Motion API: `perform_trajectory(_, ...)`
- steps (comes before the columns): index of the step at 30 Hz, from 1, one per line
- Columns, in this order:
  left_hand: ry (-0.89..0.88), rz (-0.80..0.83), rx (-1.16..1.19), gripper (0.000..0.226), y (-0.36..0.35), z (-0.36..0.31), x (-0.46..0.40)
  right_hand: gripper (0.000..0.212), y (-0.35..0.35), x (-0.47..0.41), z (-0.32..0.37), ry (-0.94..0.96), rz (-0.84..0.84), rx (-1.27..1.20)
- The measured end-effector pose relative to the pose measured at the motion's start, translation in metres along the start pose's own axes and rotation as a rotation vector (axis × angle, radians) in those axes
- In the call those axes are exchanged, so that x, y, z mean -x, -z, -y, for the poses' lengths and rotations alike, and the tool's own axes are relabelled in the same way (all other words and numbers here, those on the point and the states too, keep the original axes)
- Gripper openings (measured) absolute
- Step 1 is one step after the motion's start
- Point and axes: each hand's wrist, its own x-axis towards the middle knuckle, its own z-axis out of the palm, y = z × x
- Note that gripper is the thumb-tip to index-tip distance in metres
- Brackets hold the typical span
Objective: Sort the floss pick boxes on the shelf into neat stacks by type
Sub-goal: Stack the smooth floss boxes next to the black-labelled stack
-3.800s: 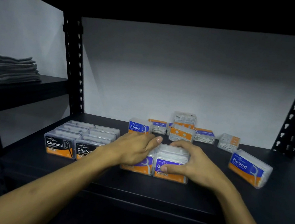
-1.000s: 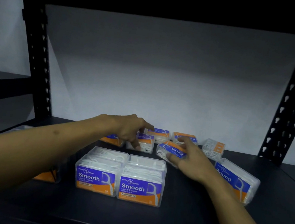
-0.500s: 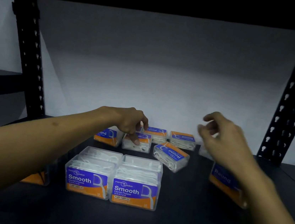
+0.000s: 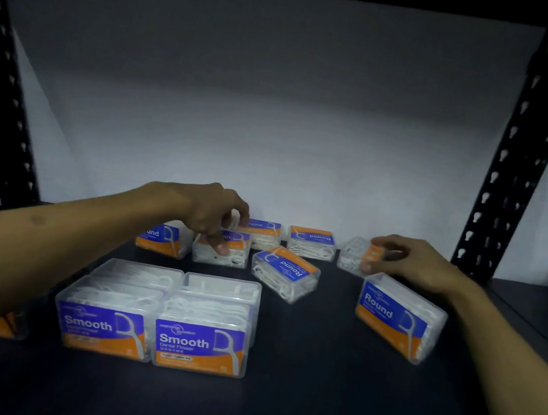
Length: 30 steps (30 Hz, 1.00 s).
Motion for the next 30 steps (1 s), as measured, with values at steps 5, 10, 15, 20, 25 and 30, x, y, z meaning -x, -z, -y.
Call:
perform_trajectory(5, 0.015, 0.039, -0.056, 0.063, 0.000, -0.006, 0.002, 0.045, -0.005, 0.002, 0.007, 0.064, -0.136, -0.035)
perform_trajectory(10, 0.039, 0.067, -0.065, 0.070, 0.002, -0.008, 0.004, 0.059, -0.005, 0.001, 0.012, 0.035, -0.252, -0.018)
perform_trajectory(15, 0.063, 0.085, -0.079, 0.070, 0.003, -0.008, 0.004, 0.062, -0.004, 0.003, 0.013, 0.014, -0.299, 0.008)
perform_trajectory(20, 0.068, 0.082, -0.025, 0.066, 0.001, -0.005, 0.005, 0.072, 0.000, 0.003, 0.012, 0.009, -0.207, -0.008)
perform_trajectory(25, 0.071, 0.076, -0.027, 0.063, 0.000, -0.002, 0.004, 0.043, -0.001, 0.003, 0.007, 0.036, -0.049, -0.060)
perform_trajectory(30, 0.062, 0.050, -0.055, 0.083, -0.001, -0.004, 0.009, 0.042, -0.002, -0.007, -0.001, 0.093, -0.080, -0.017)
